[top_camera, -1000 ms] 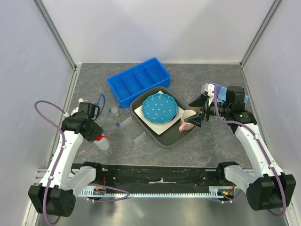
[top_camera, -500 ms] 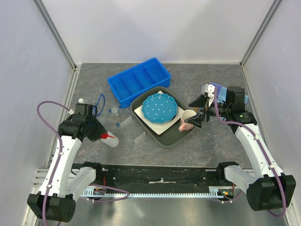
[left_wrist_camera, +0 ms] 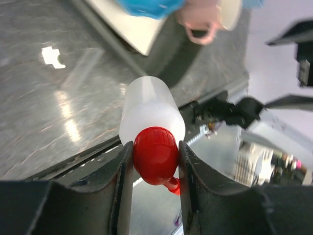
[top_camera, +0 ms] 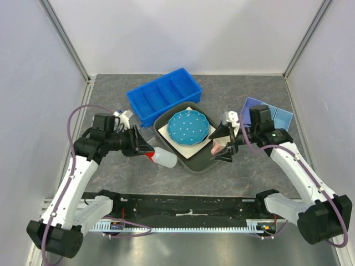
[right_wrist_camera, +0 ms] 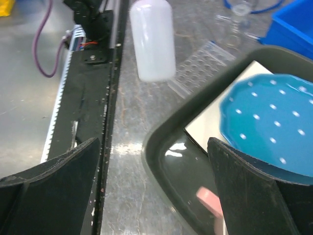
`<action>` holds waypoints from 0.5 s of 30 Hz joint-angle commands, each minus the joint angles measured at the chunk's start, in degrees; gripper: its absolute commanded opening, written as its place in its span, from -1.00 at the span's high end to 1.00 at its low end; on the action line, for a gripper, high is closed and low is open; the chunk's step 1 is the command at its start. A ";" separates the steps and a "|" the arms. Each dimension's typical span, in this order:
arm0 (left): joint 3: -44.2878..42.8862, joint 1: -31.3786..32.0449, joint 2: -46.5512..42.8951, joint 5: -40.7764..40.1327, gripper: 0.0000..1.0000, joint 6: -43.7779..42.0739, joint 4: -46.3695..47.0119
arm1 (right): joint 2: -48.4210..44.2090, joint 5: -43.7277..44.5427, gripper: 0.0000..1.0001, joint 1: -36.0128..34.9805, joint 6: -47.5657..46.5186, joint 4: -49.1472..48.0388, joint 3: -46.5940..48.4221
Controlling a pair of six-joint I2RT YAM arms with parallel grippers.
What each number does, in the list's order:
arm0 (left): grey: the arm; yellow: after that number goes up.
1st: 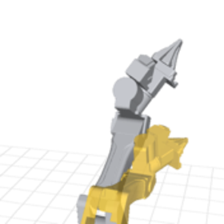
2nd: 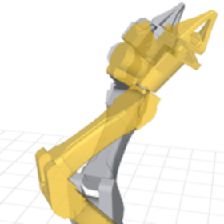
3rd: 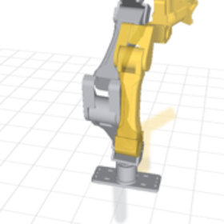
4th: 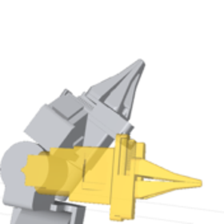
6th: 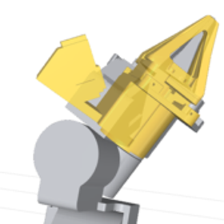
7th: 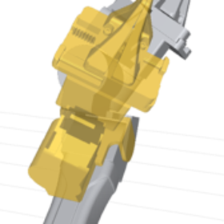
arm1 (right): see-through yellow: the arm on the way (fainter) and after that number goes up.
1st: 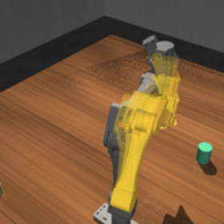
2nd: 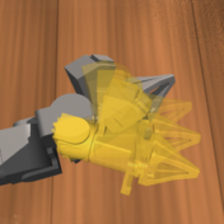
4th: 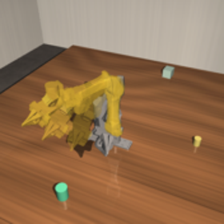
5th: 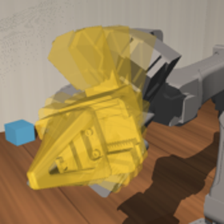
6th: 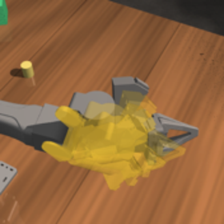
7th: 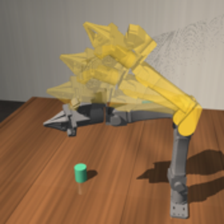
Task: Organize the chemistry lab equipment
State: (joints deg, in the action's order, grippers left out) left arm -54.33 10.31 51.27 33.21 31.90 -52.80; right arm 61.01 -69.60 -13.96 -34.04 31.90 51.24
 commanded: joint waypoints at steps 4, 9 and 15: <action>-8.06 18.32 9.19 5.47 0.96 2.29 16.66 | 6.92 1.92 -0.96 -11.78 -2.52 0.27 5.71; -10.80 22.21 15.52 3.53 0.96 3.08 21.15 | 8.34 6.67 -0.96 -14.78 3.97 -5.77 3.17; -12.12 24.49 19.04 3.44 0.95 4.05 24.84 | 8.95 8.34 -0.97 -16.19 9.59 -10.71 1.05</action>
State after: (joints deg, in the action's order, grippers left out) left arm -63.13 33.50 68.88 36.14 34.04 -33.56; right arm 69.95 -62.22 -29.34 -28.95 27.20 53.23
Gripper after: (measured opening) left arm 0.423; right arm 0.983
